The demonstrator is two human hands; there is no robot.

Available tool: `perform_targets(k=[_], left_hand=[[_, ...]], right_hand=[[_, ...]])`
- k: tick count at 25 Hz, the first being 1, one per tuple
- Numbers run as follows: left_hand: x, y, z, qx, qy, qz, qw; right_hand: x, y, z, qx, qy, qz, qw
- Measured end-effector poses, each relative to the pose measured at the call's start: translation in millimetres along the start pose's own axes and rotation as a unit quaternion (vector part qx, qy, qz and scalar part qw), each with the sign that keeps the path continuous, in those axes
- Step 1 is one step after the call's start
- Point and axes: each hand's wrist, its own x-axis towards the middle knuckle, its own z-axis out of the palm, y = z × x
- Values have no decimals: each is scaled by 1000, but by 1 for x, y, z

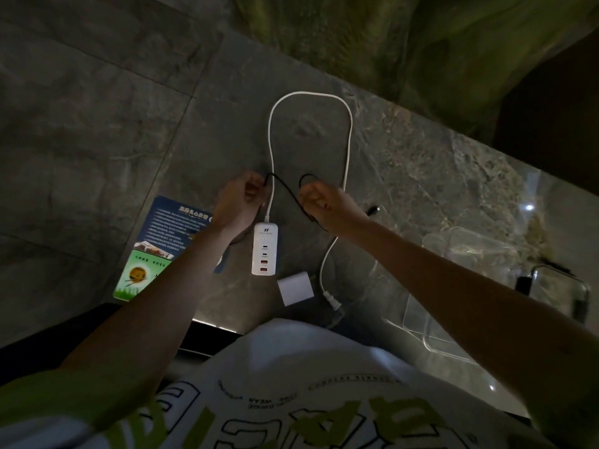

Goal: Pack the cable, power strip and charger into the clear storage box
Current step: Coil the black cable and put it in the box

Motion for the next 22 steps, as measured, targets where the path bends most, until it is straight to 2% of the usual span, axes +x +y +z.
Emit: perform_targets(k=[2, 5, 9, 13, 18, 22], left_hand=[[-3, 7, -5, -34, -11, 32, 999], [-8, 19, -10, -61, 7, 64, 996], [-18, 32, -19, -85, -14, 69, 994], [-35, 43, -23, -71, -106, 128, 984], [-48, 42, -20, -55, -138, 121, 982], [-54, 44, -18, -106, -134, 86, 981]], right_hand=[[-4, -14, -3, 45, -27, -7, 999], [-14, -29, -10, 188, -49, -15, 981], [-26, -37, -33, 179, 63, -80, 979], [-38, -43, -61, 177, 145, -87, 970], [-53, -41, -93, 270, 262, -74, 924], [-71, -30, -118, 309, 301, -76, 899]])
